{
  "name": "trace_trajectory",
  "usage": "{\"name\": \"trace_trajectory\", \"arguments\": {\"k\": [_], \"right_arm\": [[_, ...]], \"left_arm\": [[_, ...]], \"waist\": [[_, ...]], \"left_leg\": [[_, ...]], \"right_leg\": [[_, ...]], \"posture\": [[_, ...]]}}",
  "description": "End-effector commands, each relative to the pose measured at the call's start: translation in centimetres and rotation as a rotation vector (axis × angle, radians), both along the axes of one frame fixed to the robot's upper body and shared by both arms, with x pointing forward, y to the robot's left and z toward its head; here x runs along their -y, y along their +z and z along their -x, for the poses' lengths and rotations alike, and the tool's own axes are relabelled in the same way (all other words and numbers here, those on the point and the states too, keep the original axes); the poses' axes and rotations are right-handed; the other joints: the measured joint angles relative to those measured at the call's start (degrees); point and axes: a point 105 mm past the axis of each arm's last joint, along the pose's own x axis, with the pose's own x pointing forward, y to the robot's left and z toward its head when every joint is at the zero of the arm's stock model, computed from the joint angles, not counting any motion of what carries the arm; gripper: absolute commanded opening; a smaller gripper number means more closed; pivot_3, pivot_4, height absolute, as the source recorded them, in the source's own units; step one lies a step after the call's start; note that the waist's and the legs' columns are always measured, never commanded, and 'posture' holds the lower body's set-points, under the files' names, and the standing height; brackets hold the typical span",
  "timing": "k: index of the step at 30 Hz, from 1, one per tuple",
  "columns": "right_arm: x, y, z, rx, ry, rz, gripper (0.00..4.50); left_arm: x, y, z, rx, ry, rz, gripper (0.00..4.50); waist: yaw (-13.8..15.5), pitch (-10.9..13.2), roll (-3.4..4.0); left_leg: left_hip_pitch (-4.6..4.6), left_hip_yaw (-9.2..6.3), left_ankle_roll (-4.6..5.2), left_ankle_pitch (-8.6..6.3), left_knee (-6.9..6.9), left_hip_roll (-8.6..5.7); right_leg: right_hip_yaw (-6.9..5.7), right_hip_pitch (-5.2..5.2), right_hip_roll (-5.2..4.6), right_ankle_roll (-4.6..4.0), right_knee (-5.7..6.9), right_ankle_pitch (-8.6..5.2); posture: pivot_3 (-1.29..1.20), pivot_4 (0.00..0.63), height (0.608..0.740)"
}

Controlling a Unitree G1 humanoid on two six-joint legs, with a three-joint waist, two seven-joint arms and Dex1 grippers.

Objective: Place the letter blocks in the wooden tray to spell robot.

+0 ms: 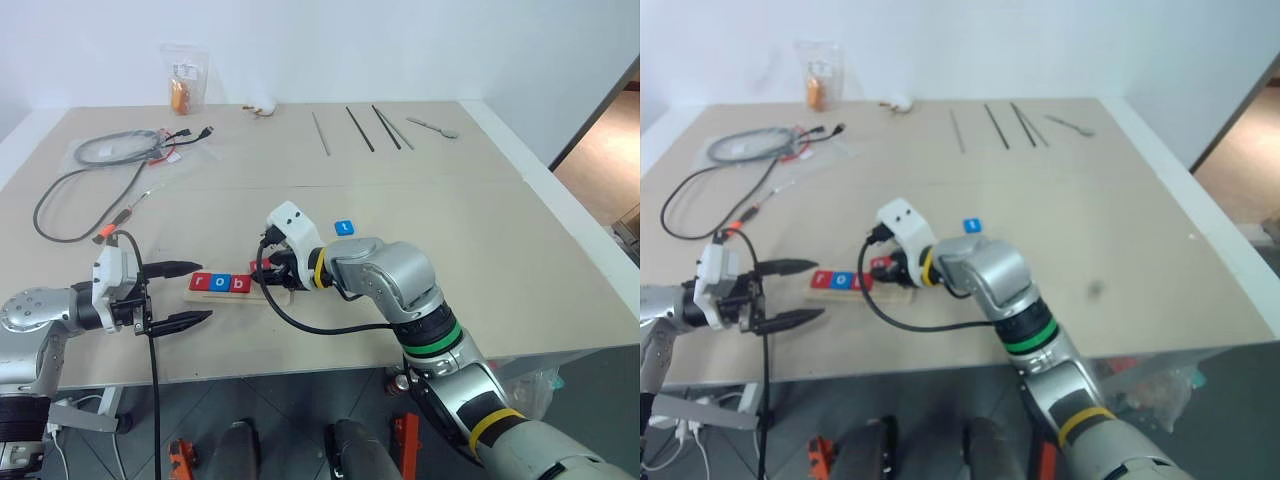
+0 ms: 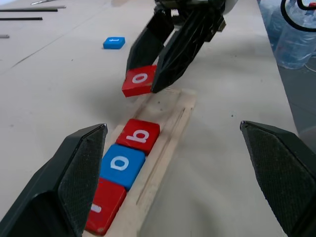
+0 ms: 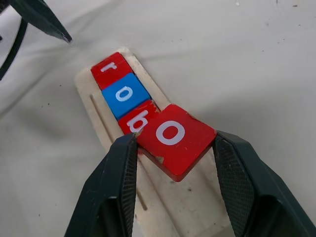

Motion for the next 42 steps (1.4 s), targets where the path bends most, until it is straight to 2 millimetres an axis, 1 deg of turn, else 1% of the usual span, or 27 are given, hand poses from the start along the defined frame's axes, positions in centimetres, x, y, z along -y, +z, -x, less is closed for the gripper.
{"name": "trace_trajectory", "arguments": {"k": [1, 12, 18, 22, 29, 34, 42], "right_arm": [[-0.5, 0.9, 0.3, 0.026, 0.042, -0.002, 1.73], [-1.1, -0.8, 0.5, 0.019, 0.077, 0.036, 1.73], [-1.1, -1.2, 0.2, 0.02, 0.069, 0.04, 1.73], [-0.8, -1.4, -0.1, 0.033, 0.061, 0.052, 1.73], [0.1, -1.1, -1.0, 0.051, 0.031, 0.054, 1.73], [0.0, -1.4, -0.5, 0.04, 0.043, 0.056, 1.73], [-0.7, -1.4, 0.3, 0.023, 0.075, 0.046, 1.73]], "left_arm": [[-0.3, 1.0, 0.0, 0.049, 0.006, -0.012, 4.5], [0.0, 0.7, 0.2, 0.04, 0.003, 0.002, 4.5], [0.1, 0.7, 0.2, 0.036, -0.002, 0.004, 4.5], [0.1, 0.7, 0.1, 0.038, -0.003, 0.006, 4.5], [0.2, 0.9, 0.0, 0.04, -0.01, 0.003, 4.5], [0.3, 1.0, -0.2, 0.043, -0.015, 0.002, 4.5], [0.4, 0.9, -0.3, 0.042, -0.018, 0.007, 4.5]], "waist": [[0.0, 0.0, 0.0], [0.0, 0.0, 0.0], [0.0, 0.0, 0.0], [0.0, 0.0, 0.0], [0.0, 0.0, 0.0], [0.0, 0.0, 0.0], [0.0, 0.0, 0.0]], "left_leg": [[0.0, 0.0, 0.0, 0.0, 0.0, 0.0], [0.0, 0.0, -0.01, -0.01, -0.02, 0.27], [0.01, 0.0, -0.02, -0.01, -0.04, 0.4], [0.01, 0.0, -0.02, -0.02, -0.04, 0.4], [0.01, 0.0, -0.03, -0.02, -0.04, 0.41], [0.01, 0.0, -0.04, -0.02, -0.06, 0.42], [0.01, 0.0, -0.04, -0.03, -0.07, 0.43]], "right_leg": [[0.0, 0.0, 0.0, 0.0, 0.0, 0.0], [-0.13, -0.03, 0.23, -0.19, 0.0, -0.01], [-0.17, -0.05, 0.34, -0.28, 0.0, -0.01], [-0.18, -0.05, 0.34, -0.28, 0.0, -0.01], [-0.18, -0.06, 0.34, -0.3, 0.0, -0.01], [-0.21, -0.06, 0.34, -0.32, 0.0, -0.02], [-0.23, -0.07, 0.34, -0.33, 0.0, -0.03]], "posture": [[0.0, 0.15, 0.74], [0.0, 0.15, 0.74], [0.0, 0.15, 0.74], [0.0, 0.15, 0.74], [0.0, 0.15, 0.74], [0.0, 0.15, 0.74], [0.0, 0.15, 0.74]]}}
